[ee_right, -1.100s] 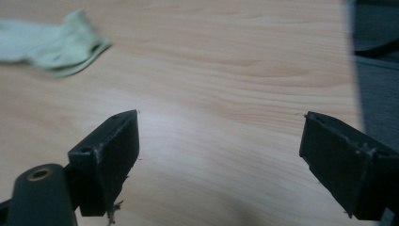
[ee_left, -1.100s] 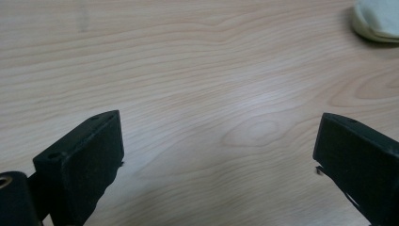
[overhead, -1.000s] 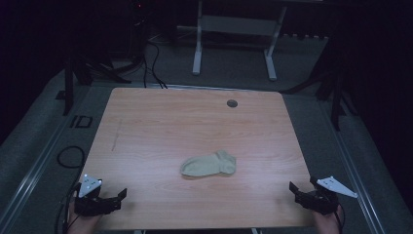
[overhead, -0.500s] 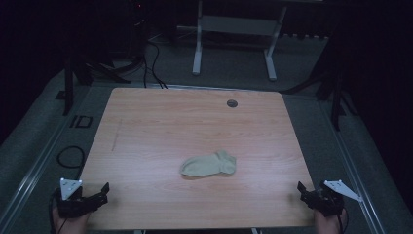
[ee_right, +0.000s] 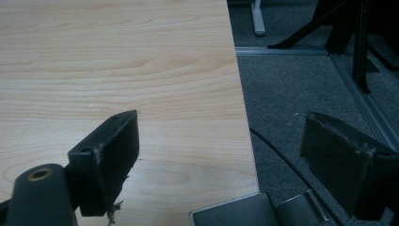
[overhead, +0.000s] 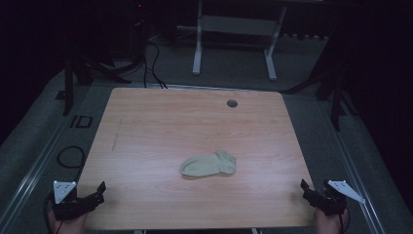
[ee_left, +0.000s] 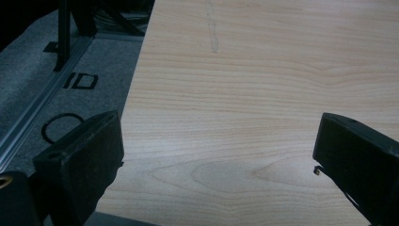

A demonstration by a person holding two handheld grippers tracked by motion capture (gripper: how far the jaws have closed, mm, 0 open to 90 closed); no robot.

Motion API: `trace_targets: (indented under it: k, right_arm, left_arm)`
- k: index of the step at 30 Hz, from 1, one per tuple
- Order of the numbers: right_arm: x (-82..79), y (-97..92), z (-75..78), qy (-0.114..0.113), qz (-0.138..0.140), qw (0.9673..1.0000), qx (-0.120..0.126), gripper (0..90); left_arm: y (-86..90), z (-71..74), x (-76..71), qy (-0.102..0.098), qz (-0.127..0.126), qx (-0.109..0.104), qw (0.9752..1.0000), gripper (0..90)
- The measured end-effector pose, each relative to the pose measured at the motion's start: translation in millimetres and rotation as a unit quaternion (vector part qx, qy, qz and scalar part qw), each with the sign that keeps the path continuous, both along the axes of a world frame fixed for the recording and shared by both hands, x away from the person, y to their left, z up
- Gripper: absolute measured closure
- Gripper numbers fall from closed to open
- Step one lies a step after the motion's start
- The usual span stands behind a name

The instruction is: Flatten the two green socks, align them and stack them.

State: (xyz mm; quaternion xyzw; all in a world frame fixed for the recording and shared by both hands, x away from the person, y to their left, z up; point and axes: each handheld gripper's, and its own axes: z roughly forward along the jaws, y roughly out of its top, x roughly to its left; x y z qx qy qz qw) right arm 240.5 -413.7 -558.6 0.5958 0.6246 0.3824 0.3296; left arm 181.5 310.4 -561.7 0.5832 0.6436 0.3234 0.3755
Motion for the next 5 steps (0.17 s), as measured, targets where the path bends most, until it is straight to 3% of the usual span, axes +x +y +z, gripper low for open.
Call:
trace_targets:
  k: [5]
  right_arm:
    - [-0.1, -1.1, -1.0, 0.003, -0.006, 1.0, -0.002, 12.6]
  left_arm:
    - [2.0, -0.5, -0.8, 0.0, 0.002, -0.005, 1.0, 2.5]
